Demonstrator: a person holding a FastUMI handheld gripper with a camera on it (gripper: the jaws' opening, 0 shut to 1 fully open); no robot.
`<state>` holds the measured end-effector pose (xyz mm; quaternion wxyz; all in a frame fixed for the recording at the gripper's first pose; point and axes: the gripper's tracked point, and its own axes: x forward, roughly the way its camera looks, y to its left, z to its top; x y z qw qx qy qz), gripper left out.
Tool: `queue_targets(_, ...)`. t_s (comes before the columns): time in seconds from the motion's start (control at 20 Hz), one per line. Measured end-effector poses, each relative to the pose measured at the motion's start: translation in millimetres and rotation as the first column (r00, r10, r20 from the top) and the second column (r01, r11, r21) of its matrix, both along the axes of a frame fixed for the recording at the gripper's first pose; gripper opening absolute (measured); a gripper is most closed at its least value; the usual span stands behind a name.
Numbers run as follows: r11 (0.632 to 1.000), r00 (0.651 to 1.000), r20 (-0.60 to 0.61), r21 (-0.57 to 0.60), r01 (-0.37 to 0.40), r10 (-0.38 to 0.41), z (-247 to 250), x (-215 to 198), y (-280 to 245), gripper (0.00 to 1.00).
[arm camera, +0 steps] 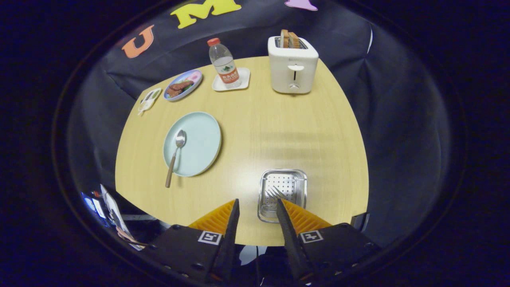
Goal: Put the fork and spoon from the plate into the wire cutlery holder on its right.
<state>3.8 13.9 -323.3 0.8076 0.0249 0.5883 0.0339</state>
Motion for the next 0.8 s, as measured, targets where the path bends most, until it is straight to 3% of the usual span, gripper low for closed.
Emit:
queue_targets(0.25, 0.999, 0.997, 0.079, 0.03, 0.012, -0.015, -3, 9, 37, 0.73)
queue_targets(0.4, 0.999, 0.991, 0.136, 0.035, 0.017, -0.022, -9, 16, 62, 0.92)
queue_targets(0.8, 0.999, 0.982, 0.185, 0.024, -0.039, 0.034, -40, 28, 147, 0.96)
